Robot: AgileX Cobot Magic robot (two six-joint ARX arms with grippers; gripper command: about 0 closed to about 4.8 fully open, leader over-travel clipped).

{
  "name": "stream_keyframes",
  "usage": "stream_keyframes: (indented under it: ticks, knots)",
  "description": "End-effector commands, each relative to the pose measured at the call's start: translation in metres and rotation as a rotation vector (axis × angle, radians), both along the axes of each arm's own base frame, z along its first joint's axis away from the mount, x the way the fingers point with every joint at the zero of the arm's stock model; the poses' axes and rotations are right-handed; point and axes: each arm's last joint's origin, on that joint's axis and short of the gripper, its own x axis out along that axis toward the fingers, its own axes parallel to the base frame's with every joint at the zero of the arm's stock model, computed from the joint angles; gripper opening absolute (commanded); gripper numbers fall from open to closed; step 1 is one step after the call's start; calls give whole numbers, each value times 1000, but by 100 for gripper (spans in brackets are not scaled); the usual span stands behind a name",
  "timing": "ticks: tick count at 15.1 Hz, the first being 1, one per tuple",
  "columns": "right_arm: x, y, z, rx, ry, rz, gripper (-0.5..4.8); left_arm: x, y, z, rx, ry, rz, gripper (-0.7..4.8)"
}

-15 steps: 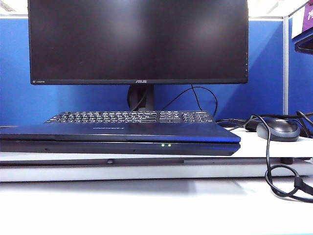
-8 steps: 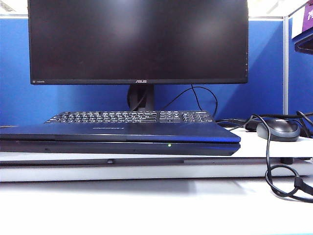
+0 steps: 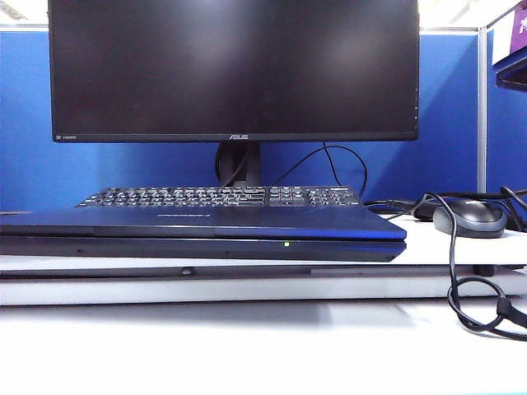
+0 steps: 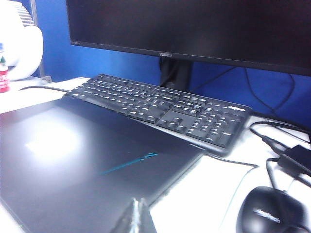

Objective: Close the lid of the black laptop.

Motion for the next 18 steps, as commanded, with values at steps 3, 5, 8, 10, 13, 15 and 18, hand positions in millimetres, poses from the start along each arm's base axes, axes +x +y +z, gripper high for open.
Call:
stream_keyframes:
  ticks: [3,5,8,10,13,15,18]
  knots:
    - [12,-32,-2,56,40,-251,-1,0,0,1,0,-7,-3,-3]
    - [14,-40,-2,70,42,-335,-1,0,0,1,0,-7,-3,-3]
    - [14,-40,-2,84,47,-335,-1,0,0,1,0,-7,-3,-3]
    - [14,-40,-2,92,50,-337,-1,0,0,1,0,-7,-3,-3]
    - [14,-41,-2,98,50,-394,-1,0,0,1,0,-7,-3,-3]
    - [14,-43,-2,106,50,-436,-1,0,0,1,0,-7,-4,-3]
    - [14,-43,-6,98,92,-450,-1,0,0,1,0,-7,-4,-3]
